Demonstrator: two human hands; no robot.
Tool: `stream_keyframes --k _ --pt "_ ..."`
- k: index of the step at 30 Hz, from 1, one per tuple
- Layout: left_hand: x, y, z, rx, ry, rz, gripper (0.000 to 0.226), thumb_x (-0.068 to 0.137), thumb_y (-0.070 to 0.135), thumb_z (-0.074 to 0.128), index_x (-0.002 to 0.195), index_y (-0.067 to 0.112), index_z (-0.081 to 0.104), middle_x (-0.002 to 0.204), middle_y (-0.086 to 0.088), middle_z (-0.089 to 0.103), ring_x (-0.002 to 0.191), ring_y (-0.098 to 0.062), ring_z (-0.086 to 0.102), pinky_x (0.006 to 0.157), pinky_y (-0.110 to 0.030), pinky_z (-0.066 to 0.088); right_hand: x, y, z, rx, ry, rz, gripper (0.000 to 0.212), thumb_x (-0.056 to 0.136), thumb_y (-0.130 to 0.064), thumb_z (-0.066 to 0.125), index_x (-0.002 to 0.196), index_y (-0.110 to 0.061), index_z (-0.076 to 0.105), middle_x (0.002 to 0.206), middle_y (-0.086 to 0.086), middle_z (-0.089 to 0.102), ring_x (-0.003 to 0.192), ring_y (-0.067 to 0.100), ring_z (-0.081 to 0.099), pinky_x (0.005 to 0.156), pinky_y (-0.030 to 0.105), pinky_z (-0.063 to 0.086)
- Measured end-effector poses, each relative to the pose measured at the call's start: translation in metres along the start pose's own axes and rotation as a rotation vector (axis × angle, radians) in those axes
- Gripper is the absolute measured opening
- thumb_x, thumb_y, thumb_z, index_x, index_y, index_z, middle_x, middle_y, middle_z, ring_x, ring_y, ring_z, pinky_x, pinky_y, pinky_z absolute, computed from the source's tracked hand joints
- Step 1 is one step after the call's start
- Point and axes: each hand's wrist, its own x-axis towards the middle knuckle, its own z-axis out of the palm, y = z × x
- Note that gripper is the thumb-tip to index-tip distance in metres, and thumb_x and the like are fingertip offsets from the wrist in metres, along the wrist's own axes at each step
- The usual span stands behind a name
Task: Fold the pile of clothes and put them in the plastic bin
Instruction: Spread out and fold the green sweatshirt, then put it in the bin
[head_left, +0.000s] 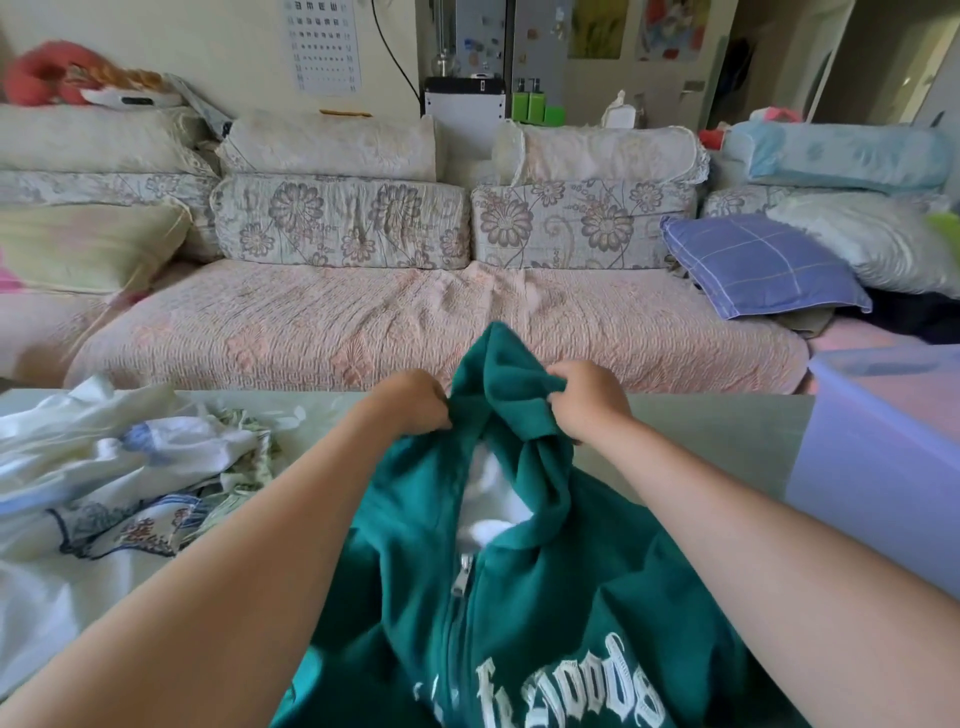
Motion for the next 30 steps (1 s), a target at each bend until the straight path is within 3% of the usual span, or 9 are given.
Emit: stream_keyframes --k 2,4,7,13,19,23,26,28,30 --pt "0.005 0.001 -0.004 -0.197 0.355 -0.041 0.025 0.083 0.018 0.065 0.107 0.025 0.066 0.114 -0.009 0.066 0.101 -0.031 0.063 0.083 -0.032 0.052 0.011 -0.005 -0.005 0.204 0.190 0.059 0.033 0.088 -0.008 0.056 0.114 -0.024 0.070 0.111 0.002 0.072 0.105 0.026 0.065 0.083 0.026 0.048" --pt "0.011 -0.001 -0.004 -0.330 0.510 0.048 0.044 0.085 0.010 0.058 0.126 0.027 0.055 0.131 -0.008 0.052 0.107 -0.032 0.059 0.081 -0.032 0.048 0.020 -0.009 -0.008 0.485 0.207 0.102 0.055 0.091 -0.004 0.055 0.142 -0.024 0.050 0.140 0.001 0.058 0.124 0.020 0.058 0.099 0.024 0.042" --pt "0.010 -0.004 0.007 -0.295 0.247 0.156 0.074 0.089 0.005 0.053 0.153 0.027 0.023 0.158 -0.008 0.017 0.135 -0.032 0.038 0.094 -0.031 0.043 0.015 -0.006 -0.005 0.500 -0.044 0.094 0.086 0.088 -0.006 0.064 0.157 -0.032 0.020 0.161 0.003 0.030 0.141 0.022 0.040 0.111 0.037 0.040" --pt "-0.004 -0.040 0.061 0.175 -0.282 -0.003 0.075 0.093 0.035 0.051 0.156 0.031 0.010 0.161 -0.012 0.008 0.146 -0.035 0.021 0.118 -0.043 0.025 -0.027 0.034 0.025 0.188 -0.305 0.059 0.059 0.092 0.000 0.046 0.148 -0.020 0.044 0.152 0.005 0.046 0.136 0.023 0.047 0.112 0.030 0.036" --pt "-0.028 -0.045 0.068 0.306 -0.062 -0.079 0.084 0.086 0.061 0.056 0.153 0.037 0.011 0.157 -0.009 0.018 0.141 -0.034 0.024 0.106 -0.047 0.036 -0.063 0.054 0.023 -0.365 -0.305 -0.019 0.065 0.094 -0.028 0.049 0.154 -0.032 0.026 0.145 0.008 0.044 0.130 0.032 0.045 0.101 0.041 0.043" --pt "-0.031 -0.033 0.066 0.366 -0.096 -0.283 0.092 0.081 0.069 0.056 0.152 0.025 0.016 0.146 -0.011 0.030 0.133 -0.033 0.037 0.095 -0.045 0.044 -0.059 0.048 0.018 -0.377 -0.315 -0.132 0.058 0.095 -0.009 0.045 0.146 -0.037 0.045 0.130 0.003 0.051 0.117 0.030 0.056 0.088 0.034 0.044" --pt "-0.021 -0.031 0.069 0.309 -0.155 -0.336 0.085 0.089 0.054 0.056 0.151 0.009 0.019 0.145 -0.008 0.043 0.129 -0.030 0.048 0.099 -0.041 0.044 -0.050 0.041 0.008 -0.415 -0.231 -0.123 0.021 0.101 -0.017 0.048 0.116 -0.020 0.062 0.120 0.010 0.054 0.111 0.034 0.056 0.084 0.036 0.041" --pt "-0.013 -0.029 0.071 0.241 -0.102 -0.275 0.059 0.093 0.032 0.054 0.141 0.004 0.035 0.139 -0.013 0.051 0.126 -0.031 0.052 0.098 -0.038 0.044 -0.039 0.042 0.002 -0.525 -0.191 -0.165 0.018 0.105 -0.020 0.044 0.092 -0.020 0.057 0.122 0.013 0.053 0.113 0.034 0.054 0.087 0.039 0.043" --pt "-0.007 -0.025 0.074 0.137 0.041 -0.192 0.038 0.094 0.018 0.048 0.130 0.005 0.046 0.129 -0.018 0.058 0.119 -0.035 0.056 0.093 -0.038 0.046 -0.025 0.050 0.004 -0.557 -0.099 -0.155 0.016 0.102 -0.014 0.045 0.101 -0.012 0.060 0.125 0.013 0.053 0.109 0.034 0.055 0.079 0.039 0.042"
